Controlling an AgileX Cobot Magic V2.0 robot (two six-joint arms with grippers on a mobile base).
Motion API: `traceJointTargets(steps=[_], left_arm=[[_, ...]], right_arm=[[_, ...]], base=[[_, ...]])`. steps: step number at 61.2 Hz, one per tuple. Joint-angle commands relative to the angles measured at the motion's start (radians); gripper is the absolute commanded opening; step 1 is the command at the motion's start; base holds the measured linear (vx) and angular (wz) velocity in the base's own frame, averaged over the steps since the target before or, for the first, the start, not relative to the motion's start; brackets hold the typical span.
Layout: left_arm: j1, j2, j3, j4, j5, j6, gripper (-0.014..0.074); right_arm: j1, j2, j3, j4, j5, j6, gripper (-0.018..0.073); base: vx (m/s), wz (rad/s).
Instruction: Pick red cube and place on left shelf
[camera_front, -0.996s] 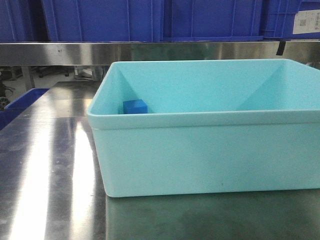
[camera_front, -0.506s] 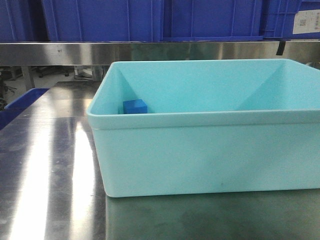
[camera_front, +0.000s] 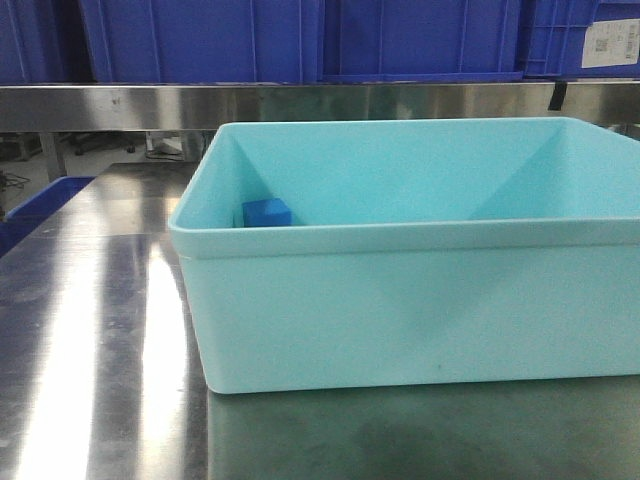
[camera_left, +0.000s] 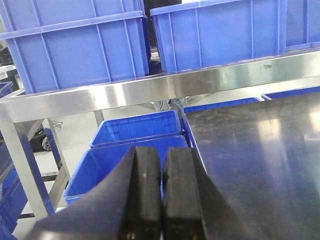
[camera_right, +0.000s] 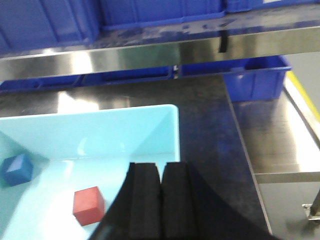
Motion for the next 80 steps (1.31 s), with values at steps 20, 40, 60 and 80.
traceJointTargets(steps=[20, 40, 60, 80], left_arm=[[-0.007, 0.000, 0.022, -0.005, -0.090, 0.001, 0.0106], [-0.007, 0.000, 0.022, -0.005, -0.090, 0.001, 0.0106], [-0.007, 0.000, 0.022, -0.005, -0.090, 0.001, 0.0106], [-0.007, 0.000, 0.022, -0.005, -0.090, 0.001, 0.0106]], right_arm=[[0.174, 0.394, -0.271, 0.001, 0.009, -0.014, 0.0062], [0.312, 0.677, -0.412, -0.023, 0.045, -0.086, 0.0385], [0.329, 0.824, -0.449, -0.038, 0.045, -0.086, 0.0541], [0.333, 0.886, -0.456, -0.088, 0.076, -0.086, 0.0541]], base=[[0.00, 0.00], [0.00, 0.00], [0.00, 0.00], [0.00, 0.00]])
